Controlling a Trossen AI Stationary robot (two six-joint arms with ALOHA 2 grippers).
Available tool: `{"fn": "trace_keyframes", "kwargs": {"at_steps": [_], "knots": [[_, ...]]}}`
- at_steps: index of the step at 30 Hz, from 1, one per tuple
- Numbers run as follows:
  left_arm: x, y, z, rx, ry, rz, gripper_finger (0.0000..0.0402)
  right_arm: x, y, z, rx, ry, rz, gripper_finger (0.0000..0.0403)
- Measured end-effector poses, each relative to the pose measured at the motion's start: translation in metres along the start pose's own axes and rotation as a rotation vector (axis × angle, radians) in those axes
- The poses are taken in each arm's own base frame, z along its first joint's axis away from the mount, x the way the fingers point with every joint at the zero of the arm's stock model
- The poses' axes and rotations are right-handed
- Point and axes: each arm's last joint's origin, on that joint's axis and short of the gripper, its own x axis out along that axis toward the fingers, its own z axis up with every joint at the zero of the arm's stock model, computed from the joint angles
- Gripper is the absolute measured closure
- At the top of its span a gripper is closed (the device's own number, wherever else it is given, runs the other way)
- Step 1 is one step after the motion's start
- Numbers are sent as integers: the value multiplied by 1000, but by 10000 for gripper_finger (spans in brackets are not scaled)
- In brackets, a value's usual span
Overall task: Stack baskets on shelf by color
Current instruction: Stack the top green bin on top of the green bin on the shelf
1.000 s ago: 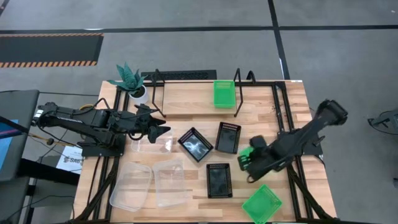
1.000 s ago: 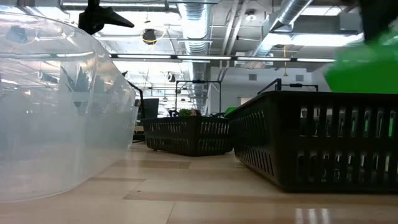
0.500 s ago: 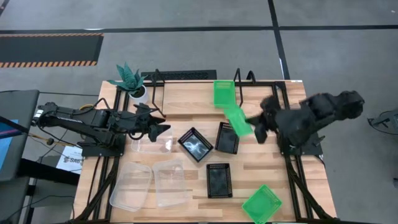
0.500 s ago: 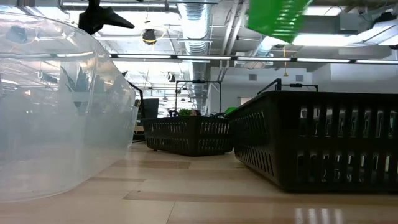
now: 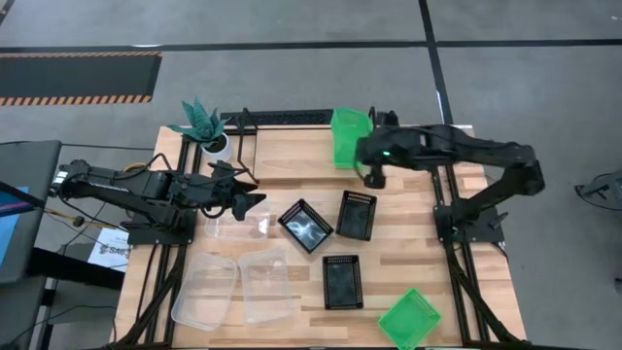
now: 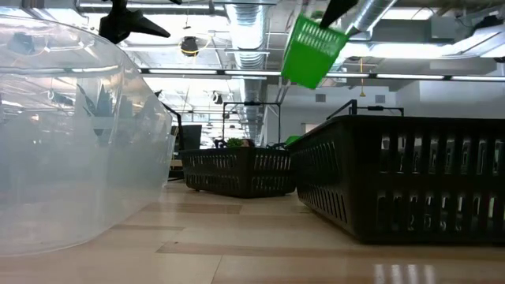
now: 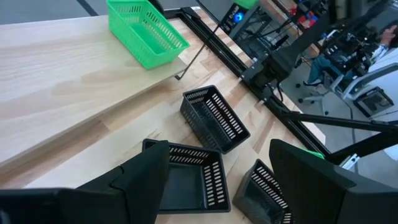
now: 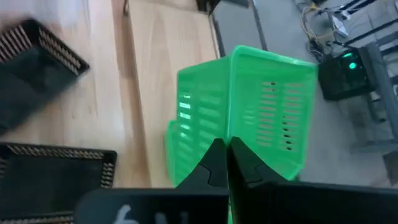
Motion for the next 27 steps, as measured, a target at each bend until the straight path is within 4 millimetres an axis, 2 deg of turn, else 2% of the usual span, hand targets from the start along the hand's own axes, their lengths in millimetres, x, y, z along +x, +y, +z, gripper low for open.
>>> {"fn": "trace_keyframes", "kwargs": {"at_steps": [7,11,27], "knots": [[0,1,-1,11,0,18,136,44,-9,0,33,115,10,401],[0,1,-1,17,1,19,136,61,-5,-7,69,160,12,400],[0,3,-2,17,15,32,136,93,9,-23,93,166,27,395]]}}
